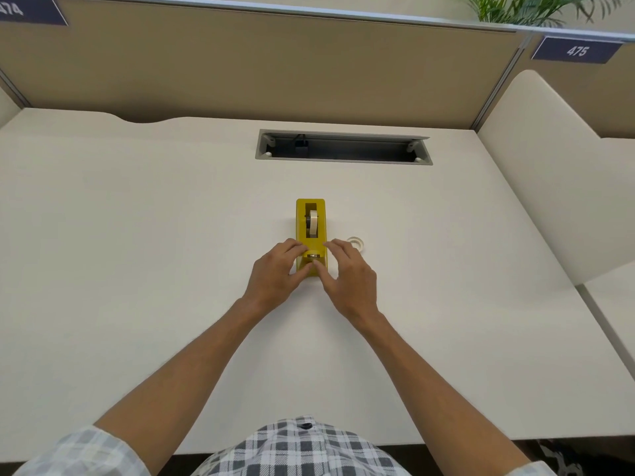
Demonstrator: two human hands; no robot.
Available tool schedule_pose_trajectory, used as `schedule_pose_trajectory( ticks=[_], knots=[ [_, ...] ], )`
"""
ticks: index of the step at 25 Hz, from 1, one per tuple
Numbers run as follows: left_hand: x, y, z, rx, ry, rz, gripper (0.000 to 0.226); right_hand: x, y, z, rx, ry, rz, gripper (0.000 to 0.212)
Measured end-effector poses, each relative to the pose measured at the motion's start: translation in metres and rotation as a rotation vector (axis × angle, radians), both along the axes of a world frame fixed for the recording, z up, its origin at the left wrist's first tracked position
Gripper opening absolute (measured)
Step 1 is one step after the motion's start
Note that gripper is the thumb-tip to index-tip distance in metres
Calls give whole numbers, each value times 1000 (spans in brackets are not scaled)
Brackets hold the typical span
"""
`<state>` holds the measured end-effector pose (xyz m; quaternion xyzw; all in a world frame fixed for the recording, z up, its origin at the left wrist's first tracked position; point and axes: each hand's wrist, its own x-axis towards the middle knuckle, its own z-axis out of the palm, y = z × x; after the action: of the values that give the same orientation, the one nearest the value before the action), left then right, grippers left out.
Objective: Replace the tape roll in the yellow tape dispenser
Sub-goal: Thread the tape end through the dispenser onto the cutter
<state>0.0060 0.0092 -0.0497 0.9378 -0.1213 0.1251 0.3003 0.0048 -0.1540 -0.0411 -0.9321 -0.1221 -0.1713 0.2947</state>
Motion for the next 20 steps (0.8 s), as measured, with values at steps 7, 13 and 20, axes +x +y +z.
schedule_pose_trajectory(
  ticks=[7,13,20],
  knots=[
    [0,4,1,16,10,-27,34,9,-3,-5,-26,33,107,28],
    [-1,3,4,-18,28,-26,31,13,-7,-9,-31,23,157,30],
    [2,2,3,9,33,14,29,12,-5,-7,33,24,163,31]
  ],
)
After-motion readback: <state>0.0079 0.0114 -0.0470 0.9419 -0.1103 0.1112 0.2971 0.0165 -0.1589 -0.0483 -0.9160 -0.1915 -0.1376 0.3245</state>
